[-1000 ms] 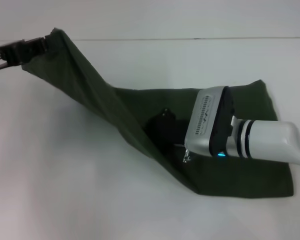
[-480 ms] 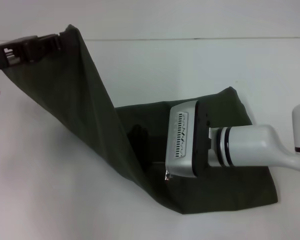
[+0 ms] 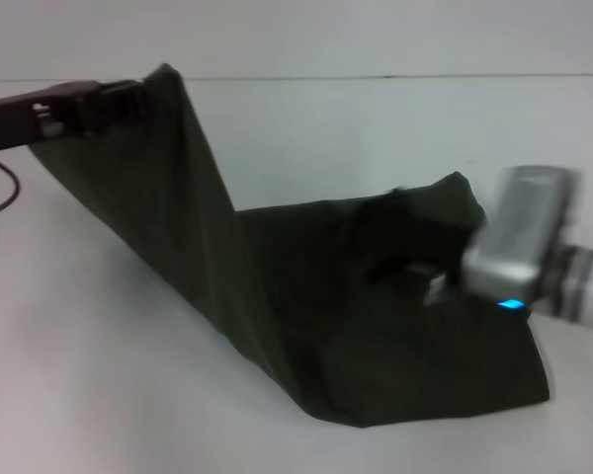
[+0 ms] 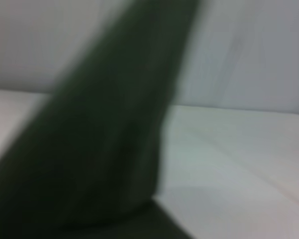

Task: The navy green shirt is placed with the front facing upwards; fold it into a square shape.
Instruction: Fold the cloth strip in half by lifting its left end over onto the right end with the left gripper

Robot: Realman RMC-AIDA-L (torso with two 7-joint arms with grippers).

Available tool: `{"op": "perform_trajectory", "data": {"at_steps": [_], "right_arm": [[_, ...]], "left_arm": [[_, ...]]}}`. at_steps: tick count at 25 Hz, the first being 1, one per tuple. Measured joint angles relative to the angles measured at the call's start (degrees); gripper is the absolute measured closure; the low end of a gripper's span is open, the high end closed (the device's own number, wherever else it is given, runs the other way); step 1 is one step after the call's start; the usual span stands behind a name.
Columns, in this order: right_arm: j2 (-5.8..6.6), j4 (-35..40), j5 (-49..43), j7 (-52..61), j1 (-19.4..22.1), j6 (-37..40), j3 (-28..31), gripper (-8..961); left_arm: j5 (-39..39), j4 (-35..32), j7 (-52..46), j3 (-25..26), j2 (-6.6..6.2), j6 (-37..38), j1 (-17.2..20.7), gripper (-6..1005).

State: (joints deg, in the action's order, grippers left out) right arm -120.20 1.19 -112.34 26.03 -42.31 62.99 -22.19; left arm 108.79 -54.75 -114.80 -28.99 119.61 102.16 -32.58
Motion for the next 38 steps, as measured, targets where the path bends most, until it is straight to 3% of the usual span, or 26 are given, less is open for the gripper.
{"op": "perform_trajectory", "data": {"at_steps": [6,9,12,17,21,28,34,38], "right_arm": [[0.62,13.54,7.42,10.01,11.32,7.67,0.40,955],[0.86,17.40,10.93,12.57,15.38,9.49,0.42,955],[1.90,19.49,14.59,14.61,18.98,11.75,0.46,955],[4.31,19.87,20.33,16.71,22.95,12.75,1.31,955],[5.23,19.80,21.35,16.90,24.02,12.22,3.66,955],[5.53,19.80,21.44,16.44,24.29,9.10,5.06,955],[5.48,19.99,21.17,16.12,24.08,8.72,5.02,956],[5.41,20.02,21.33,15.41,23.89,8.67,5.02,956]], "left_arm": [[0.11,0.05,-0.44,-5.36,0.39,-1.24,-2.32,996],[0.14,0.07,-0.44,-8.03,0.73,-1.47,-3.67,996],[0.15,0.08,-0.44,-10.91,1.13,-1.50,-4.81,996],[0.15,0.23,-0.44,-15.53,2.81,-2.34,-6.45,996],[-0.86,0.61,-0.43,-20.76,4.57,-3.78,-7.81,995],[-10.29,4.52,0.01,-39.87,4.93,-16.14,-8.56,996],[-20.59,7.88,4.72,-60.16,5.01,-35.50,-7.43,995],[-21.98,10.50,3.92,-65.71,5.01,-40.54,-7.67,975]]}}
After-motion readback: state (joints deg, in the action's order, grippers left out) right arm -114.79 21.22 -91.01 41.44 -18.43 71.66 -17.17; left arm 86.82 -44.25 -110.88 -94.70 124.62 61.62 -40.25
